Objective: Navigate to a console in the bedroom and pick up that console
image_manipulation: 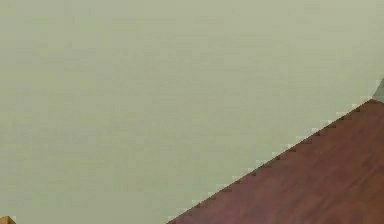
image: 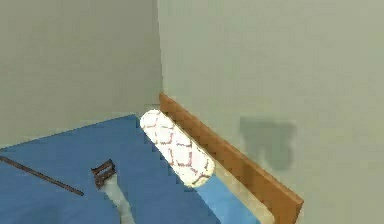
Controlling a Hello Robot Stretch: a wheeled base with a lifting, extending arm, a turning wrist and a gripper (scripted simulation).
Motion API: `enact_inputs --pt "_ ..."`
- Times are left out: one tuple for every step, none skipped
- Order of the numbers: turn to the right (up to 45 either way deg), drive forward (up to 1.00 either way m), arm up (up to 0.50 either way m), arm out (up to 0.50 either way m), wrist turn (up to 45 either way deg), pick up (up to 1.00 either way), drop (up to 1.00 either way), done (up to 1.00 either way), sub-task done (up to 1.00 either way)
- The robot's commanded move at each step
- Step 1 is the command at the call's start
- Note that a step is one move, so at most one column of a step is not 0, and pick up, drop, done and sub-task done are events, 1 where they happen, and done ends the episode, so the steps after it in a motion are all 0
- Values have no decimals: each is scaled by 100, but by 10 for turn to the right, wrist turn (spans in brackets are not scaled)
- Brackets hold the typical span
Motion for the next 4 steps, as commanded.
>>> enact_inputs --pt "-450 0 0 0 0 0 0 0 0" --pt "-450 0 0 0 0 0 0 0 0" --pt "-390 0 0 0 0 0 0 0 0" --pt "0 0 50 0 0 0 0 0 0"
